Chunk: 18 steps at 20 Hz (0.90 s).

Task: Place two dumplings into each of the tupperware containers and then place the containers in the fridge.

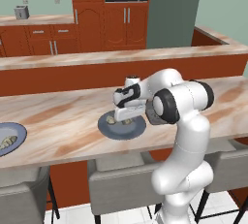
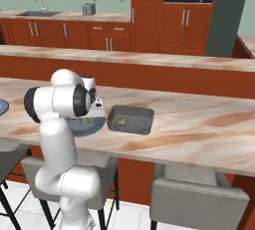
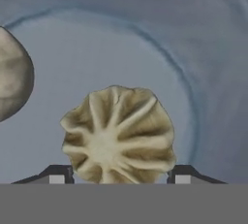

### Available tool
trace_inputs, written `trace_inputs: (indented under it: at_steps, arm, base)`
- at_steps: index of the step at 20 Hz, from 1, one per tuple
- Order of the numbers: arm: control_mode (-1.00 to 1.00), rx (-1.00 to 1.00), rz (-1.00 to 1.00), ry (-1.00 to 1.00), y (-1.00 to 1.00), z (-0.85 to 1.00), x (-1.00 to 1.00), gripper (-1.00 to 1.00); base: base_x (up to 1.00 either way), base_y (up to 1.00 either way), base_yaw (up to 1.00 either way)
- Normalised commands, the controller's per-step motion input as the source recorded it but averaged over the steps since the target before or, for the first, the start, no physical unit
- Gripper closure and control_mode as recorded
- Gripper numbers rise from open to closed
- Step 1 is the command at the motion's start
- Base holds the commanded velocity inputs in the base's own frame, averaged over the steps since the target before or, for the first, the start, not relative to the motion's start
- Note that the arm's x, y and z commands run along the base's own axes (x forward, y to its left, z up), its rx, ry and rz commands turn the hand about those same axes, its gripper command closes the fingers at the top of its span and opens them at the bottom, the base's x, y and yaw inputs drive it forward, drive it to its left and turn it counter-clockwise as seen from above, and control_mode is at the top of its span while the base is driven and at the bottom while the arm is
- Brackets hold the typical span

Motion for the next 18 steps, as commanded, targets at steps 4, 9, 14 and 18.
trace_inputs:
  at_steps: [4, 9, 14, 18]
  arm:
    - [-1.00, 0.00, 0.00, 0.01, -0.18, 0.54, -0.02, 1.00]
    - [-1.00, 0.00, 0.00, 0.00, -0.57, 0.46, -0.07, 1.00]
    - [-1.00, 0.00, 0.00, 0.00, -0.94, 0.26, -0.08, 1.00]
    - [-1.00, 0.00, -0.04, 0.00, -0.90, 0.04, 0.00, 1.00]
  base:
    - [0.00, 0.00, 0.00]
    - [0.00, 0.00, 0.00]
    - [0.00, 0.00, 0.00]
    - [0.00, 0.00, 0.00]
